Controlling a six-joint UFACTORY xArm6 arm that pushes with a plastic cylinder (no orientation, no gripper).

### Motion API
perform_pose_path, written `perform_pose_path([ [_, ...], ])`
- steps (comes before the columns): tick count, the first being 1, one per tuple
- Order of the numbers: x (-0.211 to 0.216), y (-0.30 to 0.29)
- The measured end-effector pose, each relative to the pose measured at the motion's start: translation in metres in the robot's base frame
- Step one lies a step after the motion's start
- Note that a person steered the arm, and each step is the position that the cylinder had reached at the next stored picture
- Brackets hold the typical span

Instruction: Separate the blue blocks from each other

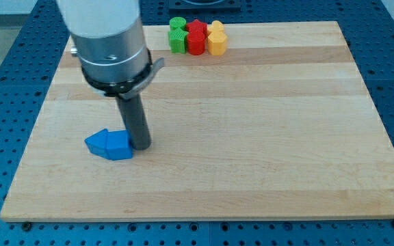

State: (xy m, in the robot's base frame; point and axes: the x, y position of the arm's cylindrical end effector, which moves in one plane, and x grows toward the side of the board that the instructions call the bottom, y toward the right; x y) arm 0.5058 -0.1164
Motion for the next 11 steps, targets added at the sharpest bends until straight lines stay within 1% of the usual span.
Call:
perform_pose_path([
  [2,-0.025,-0.029],
  [4,-0.058,-0.043],
  [5,-0.056,-0.068],
  [8,-0.018,-0.073],
  [10,0.0,-0.077],
  [11,0.003,-0.089],
])
